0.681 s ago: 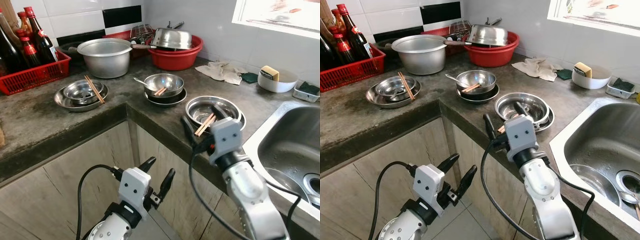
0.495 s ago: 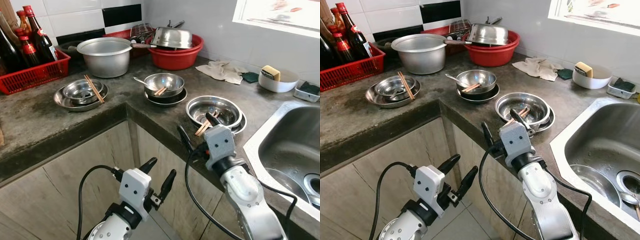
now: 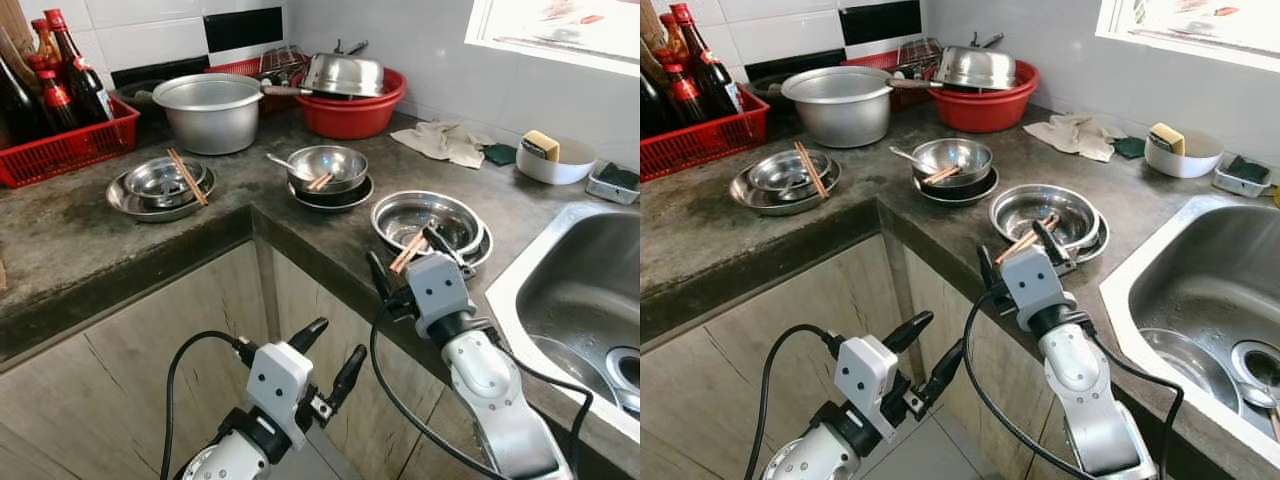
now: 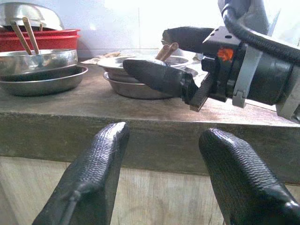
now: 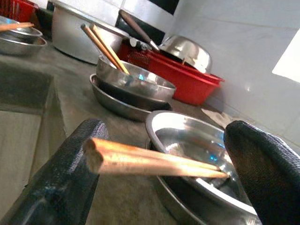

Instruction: Kitchen organization

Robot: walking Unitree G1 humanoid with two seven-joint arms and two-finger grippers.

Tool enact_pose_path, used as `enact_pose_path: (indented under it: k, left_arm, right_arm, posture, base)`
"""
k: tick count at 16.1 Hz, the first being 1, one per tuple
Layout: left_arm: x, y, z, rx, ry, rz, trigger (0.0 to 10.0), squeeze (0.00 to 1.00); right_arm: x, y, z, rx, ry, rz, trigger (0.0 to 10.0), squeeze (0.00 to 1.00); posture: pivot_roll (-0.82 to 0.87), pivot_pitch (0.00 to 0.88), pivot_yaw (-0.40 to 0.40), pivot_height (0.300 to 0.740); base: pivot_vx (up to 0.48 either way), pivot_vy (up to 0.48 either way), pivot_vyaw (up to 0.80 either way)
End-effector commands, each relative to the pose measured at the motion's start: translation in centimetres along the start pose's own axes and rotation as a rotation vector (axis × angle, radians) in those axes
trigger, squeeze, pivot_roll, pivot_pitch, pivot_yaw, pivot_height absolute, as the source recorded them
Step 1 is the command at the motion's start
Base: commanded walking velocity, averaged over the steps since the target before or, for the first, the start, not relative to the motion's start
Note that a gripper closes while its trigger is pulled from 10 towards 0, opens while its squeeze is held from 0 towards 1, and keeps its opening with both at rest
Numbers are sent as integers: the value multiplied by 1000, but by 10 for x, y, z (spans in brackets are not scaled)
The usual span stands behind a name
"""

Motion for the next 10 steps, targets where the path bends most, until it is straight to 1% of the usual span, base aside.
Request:
enact_pose_path:
  k: [1, 6, 7, 8, 10]
  left_arm:
    - [1, -1, 0, -8, -1, 4, 10000, 0]
    - [1, -2, 0, -14, 3, 7, 10000, 0]
    - [1, -2, 0, -16, 4, 8, 10000, 0]
    - [1, -2, 0, -16, 4, 9, 10000, 0]
    - [1, -3, 0, -17, 6, 11, 10000, 0]
  right_arm:
    - [-2, 2, -3, 5, -14, -16, 10000, 0]
    - [-5, 0, -6, 15, -31, -20, 10000, 0]
    - [-5, 0, -6, 13, -31, -19, 7137, 0]
    - [-5, 0, -6, 14, -32, -20, 0, 0]
    - [-6, 0, -7, 15, -33, -25, 0, 0]
  posture:
    - [164, 67, -30, 740]
    - [164, 65, -35, 740]
    - [164, 65, -35, 740]
    - [164, 65, -34, 740]
    - [164, 63, -37, 740]
  base:
    - [0, 0, 0]
    - [0, 0, 0]
    - [0, 0, 0]
    - [0, 0, 0]
    - [0, 0, 0]
Point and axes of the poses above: a point about 5 cm out from each wrist's last joint towards the gripper, its own x axis pointing back from the gripper into the wrist, its own y axis along the axis of the wrist's last joint, z = x × y, the point moved 5 cm from there along -x, pointing out of the wrist towards the gripper, and after that the axes turned 3 degrees about -x, right-handed, at the moved point
